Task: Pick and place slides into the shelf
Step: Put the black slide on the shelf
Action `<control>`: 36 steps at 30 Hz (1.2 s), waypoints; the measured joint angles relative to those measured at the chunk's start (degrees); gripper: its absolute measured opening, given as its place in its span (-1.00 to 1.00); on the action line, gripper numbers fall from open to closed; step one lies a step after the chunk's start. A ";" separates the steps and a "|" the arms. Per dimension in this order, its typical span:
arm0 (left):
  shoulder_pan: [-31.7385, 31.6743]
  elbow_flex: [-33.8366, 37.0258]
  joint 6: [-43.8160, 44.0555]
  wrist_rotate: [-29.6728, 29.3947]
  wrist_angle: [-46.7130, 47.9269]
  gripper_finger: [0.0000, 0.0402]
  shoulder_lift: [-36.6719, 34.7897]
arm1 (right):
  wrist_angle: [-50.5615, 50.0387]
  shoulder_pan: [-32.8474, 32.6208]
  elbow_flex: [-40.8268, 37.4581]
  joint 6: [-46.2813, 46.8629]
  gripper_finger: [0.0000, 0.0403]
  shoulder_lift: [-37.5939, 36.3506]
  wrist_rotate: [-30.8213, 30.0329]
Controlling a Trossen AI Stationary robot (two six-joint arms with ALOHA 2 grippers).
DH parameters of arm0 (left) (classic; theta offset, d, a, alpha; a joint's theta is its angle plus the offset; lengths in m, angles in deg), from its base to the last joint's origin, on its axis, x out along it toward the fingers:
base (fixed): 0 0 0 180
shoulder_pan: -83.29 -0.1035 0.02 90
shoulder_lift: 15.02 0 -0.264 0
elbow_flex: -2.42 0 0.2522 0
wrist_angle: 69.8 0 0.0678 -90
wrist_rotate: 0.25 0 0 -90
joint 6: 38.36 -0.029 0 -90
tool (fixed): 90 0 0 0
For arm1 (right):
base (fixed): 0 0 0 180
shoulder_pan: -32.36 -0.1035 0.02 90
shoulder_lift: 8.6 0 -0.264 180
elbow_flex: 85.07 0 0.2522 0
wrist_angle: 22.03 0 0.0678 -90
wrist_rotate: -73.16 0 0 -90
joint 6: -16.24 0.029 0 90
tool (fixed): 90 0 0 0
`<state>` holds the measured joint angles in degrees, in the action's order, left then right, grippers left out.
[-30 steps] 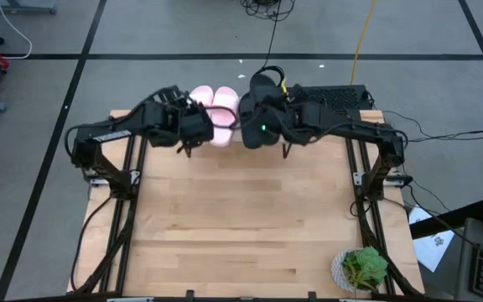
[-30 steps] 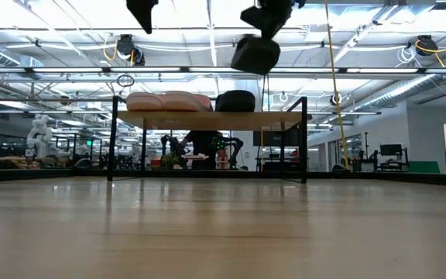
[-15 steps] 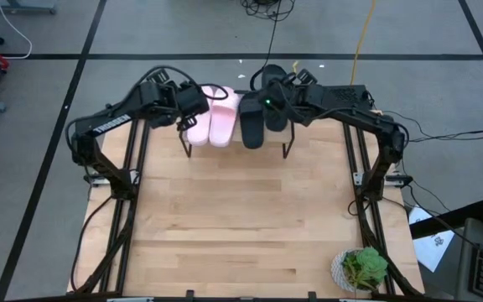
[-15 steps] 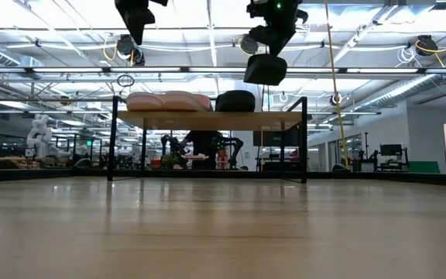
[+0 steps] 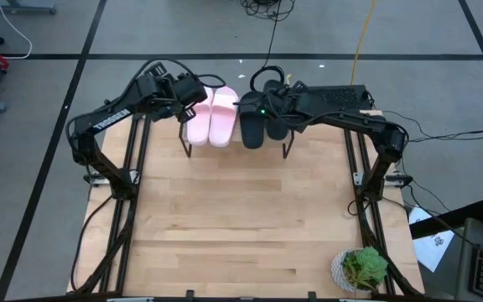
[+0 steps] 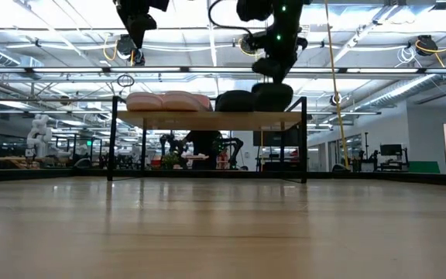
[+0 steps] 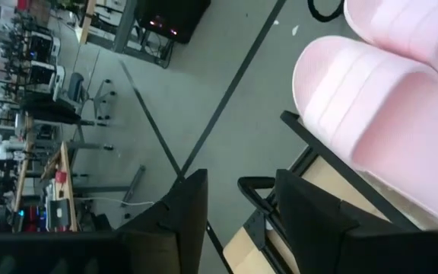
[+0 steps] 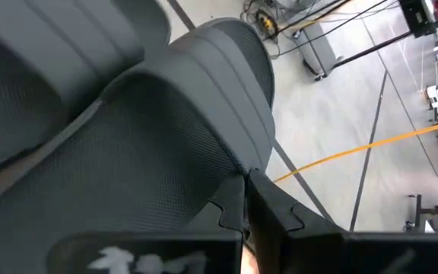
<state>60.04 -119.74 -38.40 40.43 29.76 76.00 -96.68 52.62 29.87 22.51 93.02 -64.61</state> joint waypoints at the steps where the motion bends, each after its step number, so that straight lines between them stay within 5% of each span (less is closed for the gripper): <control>1: -0.07 0.00 -0.50 0.00 -0.50 -0.20 0.00 | 0.13 0.13 -0.61 -0.05 -1.00 0.00 0.05; 36: -0.37 0.04 -2.47 1.36 -2.18 -0.20 0.02 | 0.96 1.06 -3.28 -0.07 -1.00 -0.02 5.84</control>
<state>59.67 -119.70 -40.86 41.78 27.58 76.03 -95.71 53.68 26.59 22.44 93.00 -58.77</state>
